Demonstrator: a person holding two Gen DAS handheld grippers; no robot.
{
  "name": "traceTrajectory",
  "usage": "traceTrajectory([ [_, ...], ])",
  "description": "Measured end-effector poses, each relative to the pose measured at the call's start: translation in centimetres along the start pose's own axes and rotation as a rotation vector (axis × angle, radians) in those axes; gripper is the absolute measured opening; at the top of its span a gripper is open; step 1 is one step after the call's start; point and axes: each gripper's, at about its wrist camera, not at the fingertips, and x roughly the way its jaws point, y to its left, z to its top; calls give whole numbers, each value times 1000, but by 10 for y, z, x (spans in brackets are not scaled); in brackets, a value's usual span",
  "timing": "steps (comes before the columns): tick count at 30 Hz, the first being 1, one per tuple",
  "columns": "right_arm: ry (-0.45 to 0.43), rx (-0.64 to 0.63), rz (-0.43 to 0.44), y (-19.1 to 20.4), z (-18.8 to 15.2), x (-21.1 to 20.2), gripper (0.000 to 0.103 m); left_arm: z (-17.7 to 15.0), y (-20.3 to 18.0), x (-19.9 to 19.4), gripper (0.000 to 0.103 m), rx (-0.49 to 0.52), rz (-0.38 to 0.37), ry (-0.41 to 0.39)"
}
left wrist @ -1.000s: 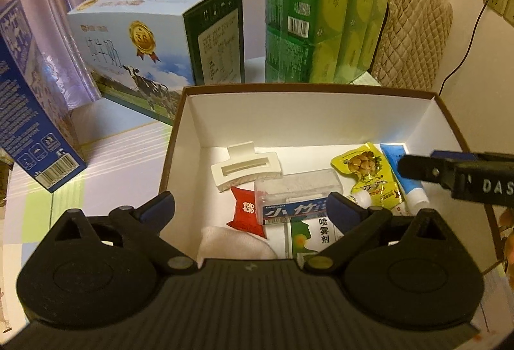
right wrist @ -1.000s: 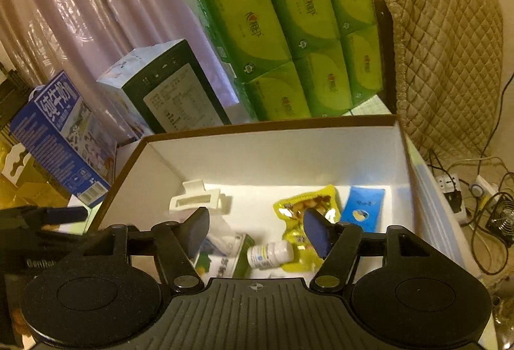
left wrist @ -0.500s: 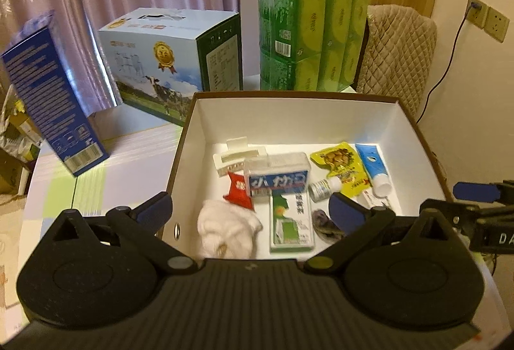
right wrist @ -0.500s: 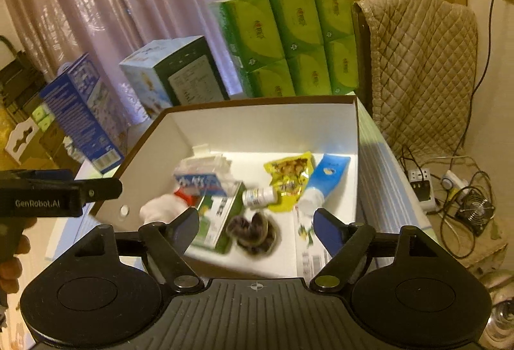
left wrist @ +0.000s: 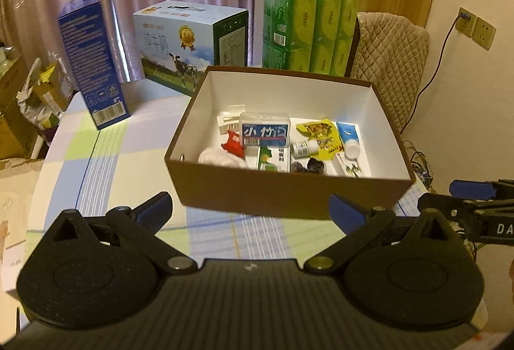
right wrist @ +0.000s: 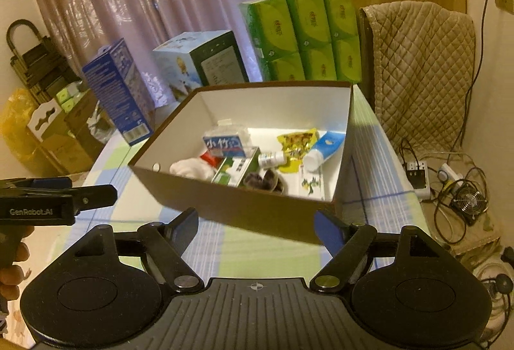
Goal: Organize objects
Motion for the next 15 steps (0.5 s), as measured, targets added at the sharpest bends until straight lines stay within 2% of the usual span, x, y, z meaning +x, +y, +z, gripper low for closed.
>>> traceTrajectory([
  [8,22,6,17,6,-26,-23,76,-27,-13,-38,102,28,20,-6],
  [15,30,16,11,15,-44,-36,76,-43,-13,-57,102,47,2,-11],
])
